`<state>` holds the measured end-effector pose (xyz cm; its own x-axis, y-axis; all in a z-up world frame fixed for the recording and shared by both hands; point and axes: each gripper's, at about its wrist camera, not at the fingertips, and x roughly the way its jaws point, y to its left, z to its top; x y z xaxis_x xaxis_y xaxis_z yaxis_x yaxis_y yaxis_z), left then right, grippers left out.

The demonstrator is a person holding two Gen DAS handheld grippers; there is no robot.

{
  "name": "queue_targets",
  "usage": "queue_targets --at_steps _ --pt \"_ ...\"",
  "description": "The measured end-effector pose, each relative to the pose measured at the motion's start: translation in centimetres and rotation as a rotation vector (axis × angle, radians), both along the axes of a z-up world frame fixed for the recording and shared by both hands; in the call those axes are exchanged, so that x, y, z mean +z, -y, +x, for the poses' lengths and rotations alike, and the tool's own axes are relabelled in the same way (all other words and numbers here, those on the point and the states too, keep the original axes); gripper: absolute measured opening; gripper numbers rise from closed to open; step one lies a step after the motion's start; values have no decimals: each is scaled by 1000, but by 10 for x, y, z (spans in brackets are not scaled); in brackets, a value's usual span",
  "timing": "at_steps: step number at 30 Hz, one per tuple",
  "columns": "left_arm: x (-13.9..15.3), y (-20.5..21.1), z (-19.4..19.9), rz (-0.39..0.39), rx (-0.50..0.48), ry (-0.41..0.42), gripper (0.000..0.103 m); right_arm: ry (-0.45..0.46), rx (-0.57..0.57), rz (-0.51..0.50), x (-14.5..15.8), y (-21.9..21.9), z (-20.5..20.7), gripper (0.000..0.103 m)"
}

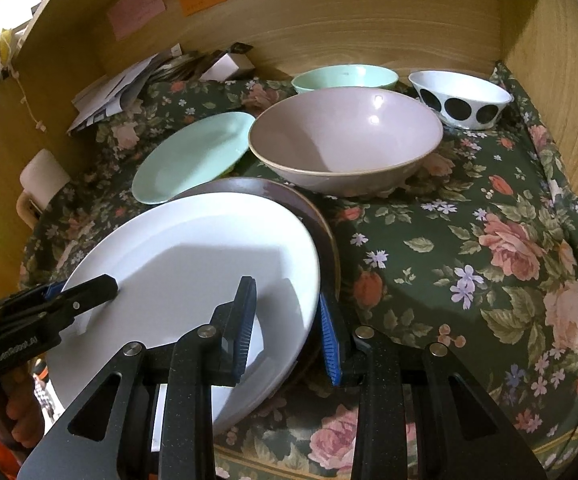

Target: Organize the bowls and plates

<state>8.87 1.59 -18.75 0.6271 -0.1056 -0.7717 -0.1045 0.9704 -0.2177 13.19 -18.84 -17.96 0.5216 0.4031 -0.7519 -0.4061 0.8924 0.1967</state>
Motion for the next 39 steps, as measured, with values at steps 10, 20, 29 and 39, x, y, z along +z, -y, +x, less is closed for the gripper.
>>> queue_targets --at_steps 10,20,29,39 --pt "-9 -10 11 -19 26 -26 40 -6 17 -8 -5 -6 7 27" --pt "-11 -12 21 -29 17 -33 40 1 20 -25 -4 -7 12 27" --pt "-13 -11 28 -27 8 -46 40 19 25 -57 0 -3 9 27" --pt "-10 -10 30 9 -10 -27 40 54 -5 -82 8 3 5 28"
